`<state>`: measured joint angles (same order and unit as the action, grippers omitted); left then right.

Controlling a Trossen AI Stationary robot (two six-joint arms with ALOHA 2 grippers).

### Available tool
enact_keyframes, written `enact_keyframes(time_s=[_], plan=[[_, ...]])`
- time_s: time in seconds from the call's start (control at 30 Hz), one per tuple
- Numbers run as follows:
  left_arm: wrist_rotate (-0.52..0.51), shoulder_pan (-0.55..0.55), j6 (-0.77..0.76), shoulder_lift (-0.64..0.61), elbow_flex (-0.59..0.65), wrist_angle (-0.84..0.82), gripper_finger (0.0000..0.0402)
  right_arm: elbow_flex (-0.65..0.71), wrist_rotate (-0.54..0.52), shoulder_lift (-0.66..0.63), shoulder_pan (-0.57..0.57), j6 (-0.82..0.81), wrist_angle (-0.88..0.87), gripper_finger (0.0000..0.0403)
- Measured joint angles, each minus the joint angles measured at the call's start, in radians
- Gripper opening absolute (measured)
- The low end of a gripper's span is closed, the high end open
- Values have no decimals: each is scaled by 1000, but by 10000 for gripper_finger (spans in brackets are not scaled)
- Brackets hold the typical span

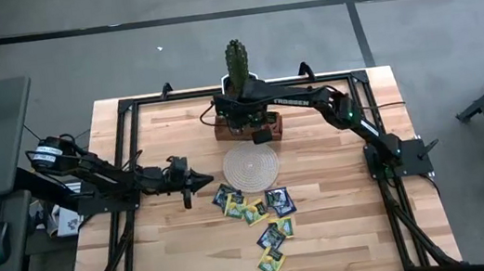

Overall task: Pick & Place Tea
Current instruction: Put the yellow tea bag into the middle section of the wooden organizer

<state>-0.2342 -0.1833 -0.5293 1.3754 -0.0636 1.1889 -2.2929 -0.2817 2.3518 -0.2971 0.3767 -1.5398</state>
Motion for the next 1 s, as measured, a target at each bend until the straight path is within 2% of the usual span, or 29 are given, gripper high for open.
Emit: enact_keyframes(time_s=[0.3,1.0], plan=[[39,0,0,0,0,-2,1,0,80,-1,-11,0,74,1],[54,0,0,0,0,-2,1,0,64,-1,-13,9,71,3]])
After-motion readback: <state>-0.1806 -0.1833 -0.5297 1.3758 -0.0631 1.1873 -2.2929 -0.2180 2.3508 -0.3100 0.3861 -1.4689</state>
